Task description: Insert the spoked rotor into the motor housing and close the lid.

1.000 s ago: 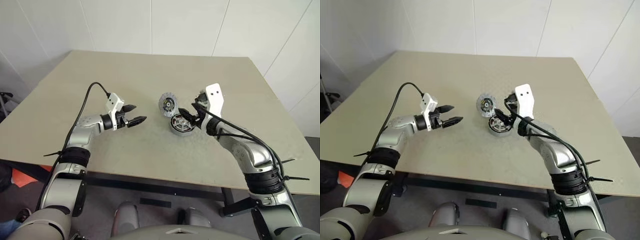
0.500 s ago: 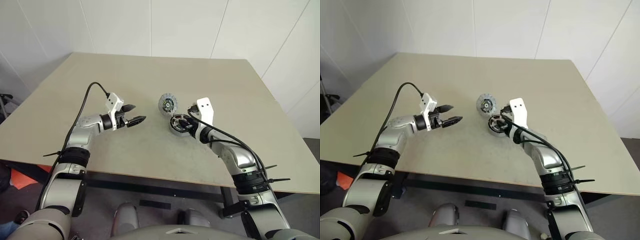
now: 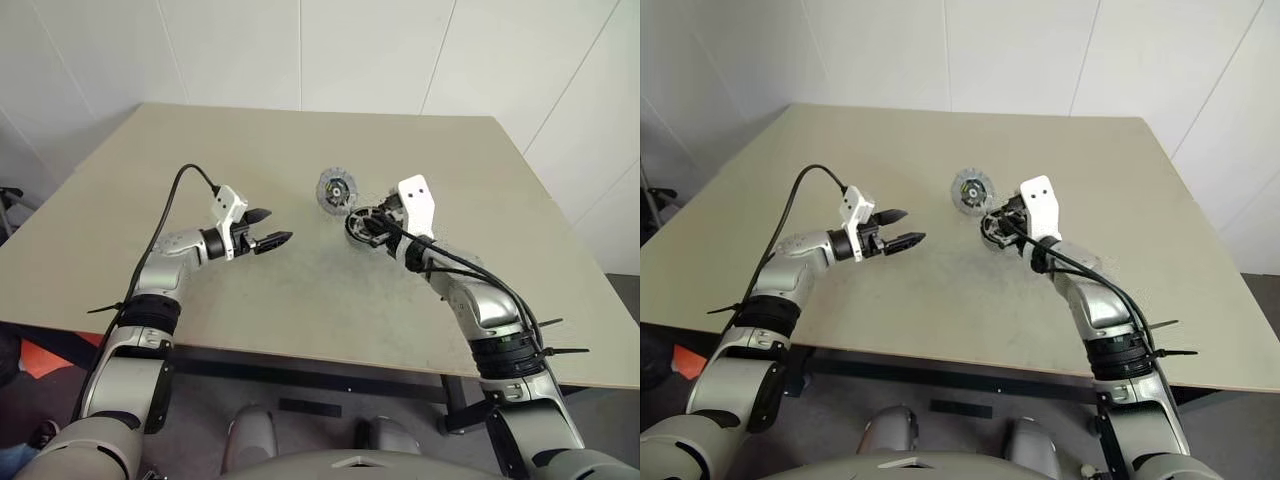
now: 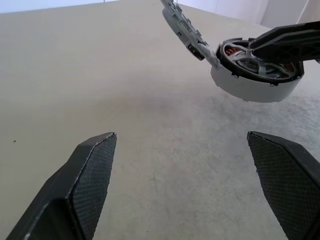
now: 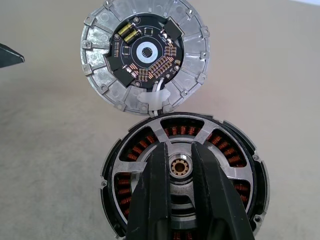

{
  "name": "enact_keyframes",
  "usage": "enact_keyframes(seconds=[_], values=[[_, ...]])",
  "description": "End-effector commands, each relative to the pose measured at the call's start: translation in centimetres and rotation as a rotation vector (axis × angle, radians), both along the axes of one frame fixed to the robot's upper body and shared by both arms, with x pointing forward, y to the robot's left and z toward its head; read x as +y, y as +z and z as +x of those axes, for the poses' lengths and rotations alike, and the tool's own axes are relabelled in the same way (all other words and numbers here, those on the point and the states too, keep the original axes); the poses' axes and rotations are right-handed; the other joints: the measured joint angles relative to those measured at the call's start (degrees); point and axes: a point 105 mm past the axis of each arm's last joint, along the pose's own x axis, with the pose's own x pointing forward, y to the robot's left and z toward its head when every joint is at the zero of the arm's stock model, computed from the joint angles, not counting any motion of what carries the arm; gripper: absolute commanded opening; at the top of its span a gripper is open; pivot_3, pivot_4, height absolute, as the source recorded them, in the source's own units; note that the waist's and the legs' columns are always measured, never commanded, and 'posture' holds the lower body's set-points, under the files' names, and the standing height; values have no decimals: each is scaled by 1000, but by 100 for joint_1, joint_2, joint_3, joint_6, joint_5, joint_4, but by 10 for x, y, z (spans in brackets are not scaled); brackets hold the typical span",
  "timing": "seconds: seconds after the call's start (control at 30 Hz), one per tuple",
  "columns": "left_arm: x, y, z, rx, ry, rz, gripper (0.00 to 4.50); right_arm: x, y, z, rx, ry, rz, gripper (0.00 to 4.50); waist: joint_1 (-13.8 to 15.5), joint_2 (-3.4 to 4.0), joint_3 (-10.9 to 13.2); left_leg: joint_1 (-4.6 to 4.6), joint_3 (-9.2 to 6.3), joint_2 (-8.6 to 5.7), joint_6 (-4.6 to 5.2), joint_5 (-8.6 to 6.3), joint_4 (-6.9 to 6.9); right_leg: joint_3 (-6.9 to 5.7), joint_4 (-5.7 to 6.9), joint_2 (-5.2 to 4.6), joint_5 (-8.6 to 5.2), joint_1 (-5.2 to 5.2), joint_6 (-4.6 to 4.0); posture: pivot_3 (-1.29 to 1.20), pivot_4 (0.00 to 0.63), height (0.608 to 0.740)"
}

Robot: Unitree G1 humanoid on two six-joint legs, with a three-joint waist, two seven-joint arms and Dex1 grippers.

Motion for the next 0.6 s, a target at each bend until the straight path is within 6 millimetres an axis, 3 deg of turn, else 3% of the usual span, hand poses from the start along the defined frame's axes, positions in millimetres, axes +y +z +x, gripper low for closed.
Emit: enact_keyframes(seconds=[0.03,0.23,0.57,0.6], values=[[2,16,4,-61,6,-2,4429,6,37,2,-132,26,19,279,2,0,0,0,0,0,1,-1,0,0,0,0,0,0,0,0,0,740],[3,17,5,-62,6,0,4429,7,29,-1,-86,27,43,279,3,0,0,1,0,0,3,-2,2,0,1,-1,0,1,0,0,0,740],[3,17,5,-61,3,2,4429,6,-31,-12,144,5,77,279,-1,0,0,1,0,-1,3,-2,0,0,-1,-1,0,1,0,0,0,740],[3,17,5,-61,3,2,4429,5,-35,-13,161,2,78,629,-6,0,0,5,0,0,5,-3,0,0,0,-1,0,3,0,0,0,740]])
